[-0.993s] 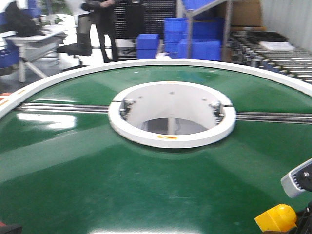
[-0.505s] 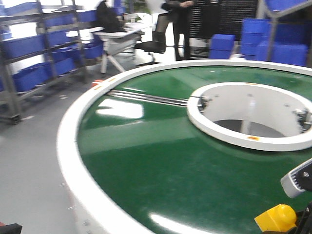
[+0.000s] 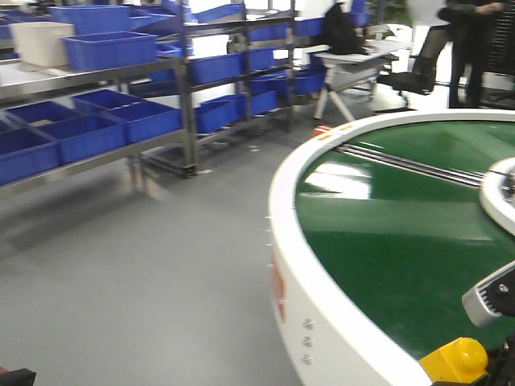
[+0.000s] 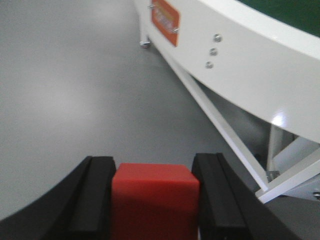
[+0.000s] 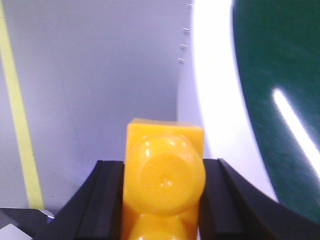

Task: Pick red and yellow blocks into blue bin
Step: 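Drive the base away from the conveyor to the blue bin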

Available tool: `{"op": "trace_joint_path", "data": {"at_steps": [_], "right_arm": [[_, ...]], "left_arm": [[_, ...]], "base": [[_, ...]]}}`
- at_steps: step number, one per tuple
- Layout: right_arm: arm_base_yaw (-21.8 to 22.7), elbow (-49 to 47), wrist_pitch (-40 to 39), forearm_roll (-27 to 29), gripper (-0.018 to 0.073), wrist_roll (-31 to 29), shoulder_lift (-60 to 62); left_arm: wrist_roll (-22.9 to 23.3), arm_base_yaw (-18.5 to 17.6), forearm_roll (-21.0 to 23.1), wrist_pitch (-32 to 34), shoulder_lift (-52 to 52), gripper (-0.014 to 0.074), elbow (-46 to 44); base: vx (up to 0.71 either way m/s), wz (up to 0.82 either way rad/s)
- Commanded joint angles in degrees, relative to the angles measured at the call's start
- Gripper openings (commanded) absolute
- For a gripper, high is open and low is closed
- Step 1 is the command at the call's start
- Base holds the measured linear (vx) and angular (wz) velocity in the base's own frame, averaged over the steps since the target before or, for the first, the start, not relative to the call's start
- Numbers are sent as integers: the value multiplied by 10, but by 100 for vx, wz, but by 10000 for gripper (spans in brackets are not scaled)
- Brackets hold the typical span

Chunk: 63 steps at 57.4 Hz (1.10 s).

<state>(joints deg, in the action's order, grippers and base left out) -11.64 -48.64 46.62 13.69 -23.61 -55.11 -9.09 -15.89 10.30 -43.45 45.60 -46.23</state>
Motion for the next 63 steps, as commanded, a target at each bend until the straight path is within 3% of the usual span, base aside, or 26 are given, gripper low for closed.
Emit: {"op": "trace_joint_path", "data": {"at_steps": [1,29,63], "right_arm": [[2,-16,-32,5,259,-3,7],[2,-16,-27,4,259,-3,7],[2,-16,9,3,259,-3,7]], "left_arm": [[2,-4,9,37,-5,270,-16],[2,-4,9,36,-12,270,-16],[2,-4,9,35,-12,270,-16]], "base": [[-13,61],[-4,40],[21,34]]}}
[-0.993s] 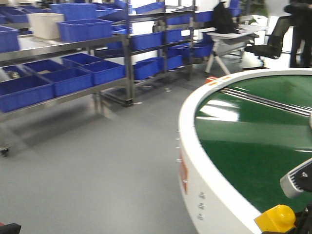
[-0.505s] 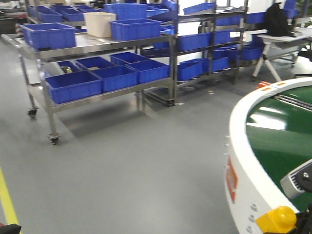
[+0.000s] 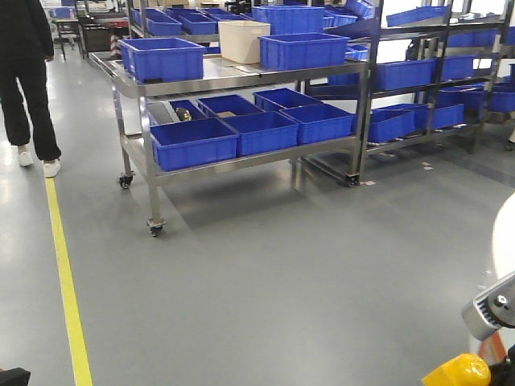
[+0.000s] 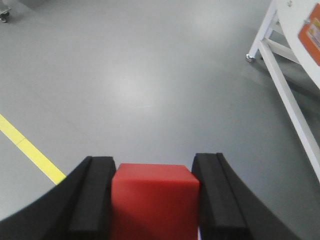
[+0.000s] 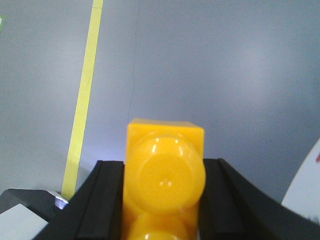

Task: Pick red and yellow blocks into blue bin
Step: 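Drive the base away from the conveyor to the blue bin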

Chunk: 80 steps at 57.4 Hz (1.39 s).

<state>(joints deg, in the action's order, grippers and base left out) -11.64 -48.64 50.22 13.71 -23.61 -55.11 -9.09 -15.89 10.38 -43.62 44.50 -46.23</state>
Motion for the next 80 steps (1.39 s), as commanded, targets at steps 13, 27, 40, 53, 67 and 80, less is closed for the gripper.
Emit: {"op": "trace_joint_path", "data": {"at_steps": [13,27,40,53,67,80], "right_arm": [[2,-16,-27,3,259,-3,7],[2,-16,-25,3,259,-3,7],[2,-16,-25,3,259,-3,7],[2,-16,-26,3,259,-3,7],[2,-16,-26,3,259,-3,7],[2,-16,-26,3,259,-3,7]], "left_arm": [[2,-4,9,37,-1,270,-16],[2,-4,9,37,-3,270,-16],[2,-4,9,39,-5,270,-16],[2,-4,9,39,-5,270,-16],[2,-4,9,38,-5,270,-16],[2,-4,9,39,-5,270,-16]], "base": [[34,11],[39,7],[43,8],[45,5],[46,-7],[48,-26]]}}
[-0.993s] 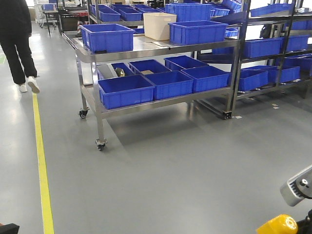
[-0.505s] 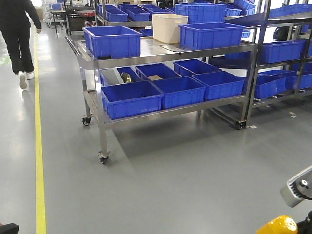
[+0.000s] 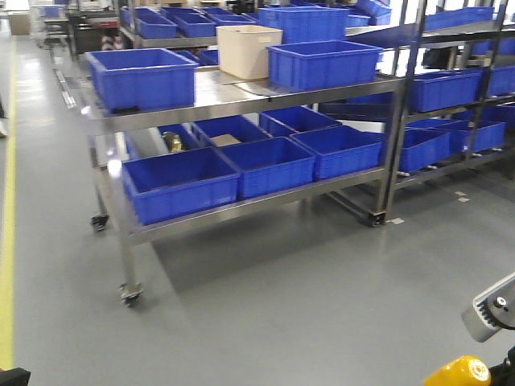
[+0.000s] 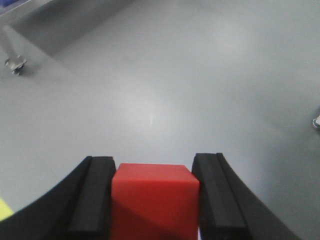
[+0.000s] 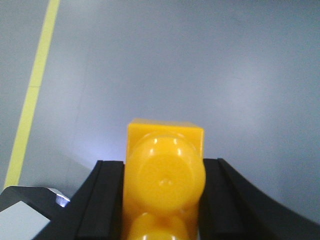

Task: Pick red and yellow blocks into blue bin
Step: 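Drive the base away from the conveyor to the blue bin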

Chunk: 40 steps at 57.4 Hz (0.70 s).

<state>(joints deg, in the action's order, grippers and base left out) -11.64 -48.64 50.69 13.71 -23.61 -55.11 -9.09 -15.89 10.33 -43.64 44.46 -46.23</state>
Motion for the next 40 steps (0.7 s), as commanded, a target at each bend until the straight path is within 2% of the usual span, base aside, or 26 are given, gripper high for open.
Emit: {"op": "trace_joint_path", "data": {"at_steps": [1,40], "right_arm": [[2,-16,-30,3,259,-3,7],[2,-16,-30,3,259,-3,7]], "left_arm": [[2,-4,9,40,-4,270,-16],[2,-4,9,40,-4,270,-16]], "base": [[48,-37],[49,-36]]}}
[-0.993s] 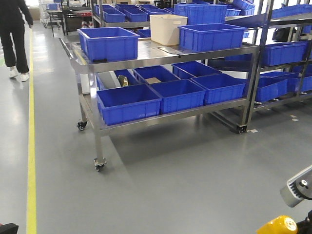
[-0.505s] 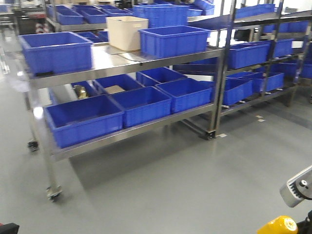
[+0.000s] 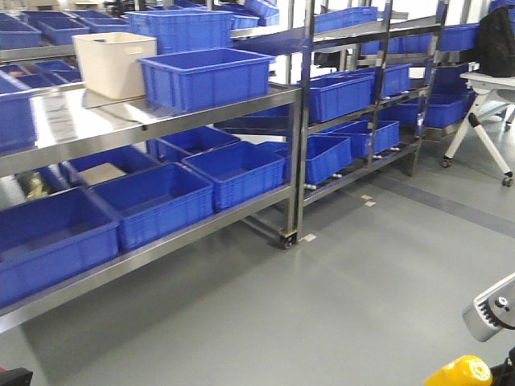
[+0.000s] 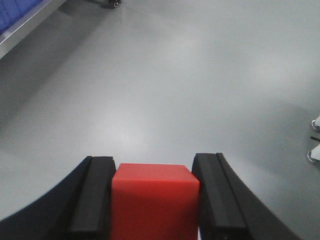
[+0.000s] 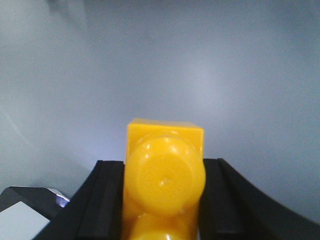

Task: Pick red and yellow blocks into blue bin
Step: 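Drive the base away from the conveyor to the blue bin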

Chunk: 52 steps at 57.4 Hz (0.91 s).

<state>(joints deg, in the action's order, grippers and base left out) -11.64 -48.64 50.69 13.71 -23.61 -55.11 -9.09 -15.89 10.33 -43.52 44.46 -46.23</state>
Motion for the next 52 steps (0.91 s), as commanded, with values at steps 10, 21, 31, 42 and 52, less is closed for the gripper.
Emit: {"op": "trace_joint_path", "data": {"at_steps": [10,21,31,42,52], "right_arm": [[2,-16,-30,3,259,-3,7],[2,-16,-30,3,259,-3,7],[2,-16,-30,3,259,-3,7],[2,-16,-30,3,259,-3,7],[2,-16,-30,3,259,-3,7]], "left_arm": [[2,-4,9,38,-4,270,-16],[2,-4,9,39,-4,270,-16],[2,-4,9,38,-4,270,-16],[2,-4,9,38,-4,270,-16],[2,-4,9,38,-4,270,-16]], "base": [[51,-15],[50,-13],[51,-22],[52,-34],[51,-39]]}}
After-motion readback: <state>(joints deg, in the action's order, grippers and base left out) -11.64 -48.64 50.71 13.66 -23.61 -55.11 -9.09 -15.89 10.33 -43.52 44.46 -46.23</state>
